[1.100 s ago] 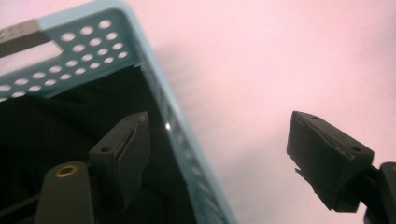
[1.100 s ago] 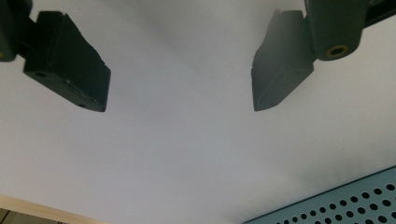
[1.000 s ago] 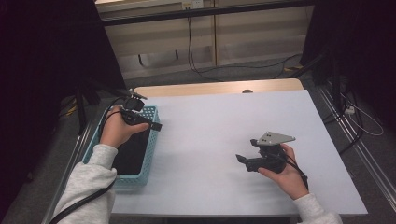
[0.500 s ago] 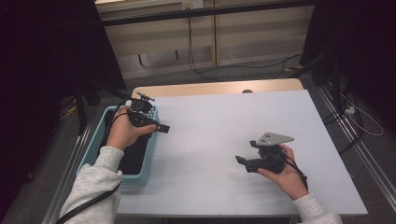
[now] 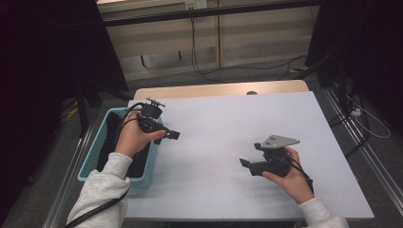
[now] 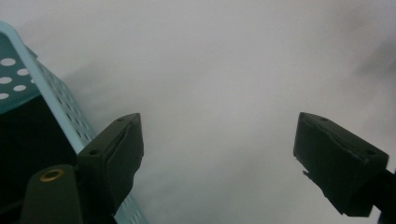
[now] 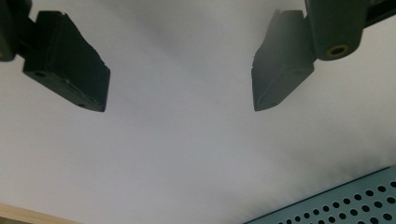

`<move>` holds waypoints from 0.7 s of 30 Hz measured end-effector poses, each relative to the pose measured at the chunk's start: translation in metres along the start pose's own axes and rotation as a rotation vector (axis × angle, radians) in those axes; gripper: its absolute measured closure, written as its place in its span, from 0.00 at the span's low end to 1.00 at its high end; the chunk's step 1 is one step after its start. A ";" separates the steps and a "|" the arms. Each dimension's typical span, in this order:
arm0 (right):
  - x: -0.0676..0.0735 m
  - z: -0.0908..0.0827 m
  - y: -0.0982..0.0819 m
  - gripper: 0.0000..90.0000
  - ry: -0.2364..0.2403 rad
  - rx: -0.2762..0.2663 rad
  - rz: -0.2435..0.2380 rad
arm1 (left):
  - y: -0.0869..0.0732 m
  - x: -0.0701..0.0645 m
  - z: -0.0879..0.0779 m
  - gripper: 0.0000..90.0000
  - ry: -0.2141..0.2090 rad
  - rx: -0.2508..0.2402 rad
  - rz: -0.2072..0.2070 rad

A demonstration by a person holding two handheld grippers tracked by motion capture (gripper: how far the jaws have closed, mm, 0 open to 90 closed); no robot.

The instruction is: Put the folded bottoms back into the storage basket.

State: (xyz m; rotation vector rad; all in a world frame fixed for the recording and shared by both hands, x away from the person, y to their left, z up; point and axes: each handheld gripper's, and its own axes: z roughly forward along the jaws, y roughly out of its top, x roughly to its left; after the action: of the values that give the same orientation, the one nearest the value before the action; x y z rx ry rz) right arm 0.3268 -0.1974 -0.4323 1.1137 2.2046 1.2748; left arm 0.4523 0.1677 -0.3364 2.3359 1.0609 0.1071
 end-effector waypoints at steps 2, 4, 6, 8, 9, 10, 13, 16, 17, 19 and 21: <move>0.000 0.000 0.000 0.21 0.000 0.000 -0.001 | 0.000 -0.003 0.001 0.17 -0.004 -0.003 0.009; 0.000 0.000 0.000 0.21 0.001 0.000 -0.003 | 0.000 -0.005 0.001 0.17 -0.005 -0.002 0.021; 0.000 -0.001 0.000 0.20 0.001 0.006 0.000 | -0.001 -0.008 0.003 0.17 -0.014 -0.004 0.025; 0.001 -0.003 -0.002 0.20 0.000 0.015 -0.005 | -0.002 -0.011 0.006 0.17 -0.022 -0.007 0.029; 0.001 -0.004 -0.004 0.20 0.001 0.018 -0.007 | -0.002 -0.011 0.007 0.17 -0.025 -0.007 0.034; 0.001 -0.005 -0.005 0.20 0.000 0.018 -0.005 | -0.003 -0.013 0.009 0.17 -0.031 -0.012 0.025; -0.001 -0.009 -0.007 0.20 -0.001 0.015 0.000 | -0.005 -0.017 0.013 0.17 -0.037 -0.009 0.033; -0.002 -0.012 -0.009 0.20 -0.003 0.018 0.006 | -0.006 -0.021 0.017 0.17 -0.042 -0.012 0.042; -0.002 -0.013 -0.009 0.20 -0.003 0.020 0.007 | -0.007 -0.023 0.019 0.17 -0.050 -0.015 0.036; -0.003 -0.014 -0.010 0.20 -0.001 0.022 0.008 | -0.008 -0.025 0.021 0.17 -0.054 -0.012 0.046; -0.004 -0.016 -0.011 0.20 -0.003 0.026 0.009 | -0.010 -0.026 0.023 0.16 -0.058 -0.008 0.051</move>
State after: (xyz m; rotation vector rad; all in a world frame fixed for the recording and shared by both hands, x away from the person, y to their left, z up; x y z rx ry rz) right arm 0.3142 -0.2123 -0.4339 1.1361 2.2224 1.2507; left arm 0.4344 0.1436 -0.3567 2.3447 0.9717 0.0632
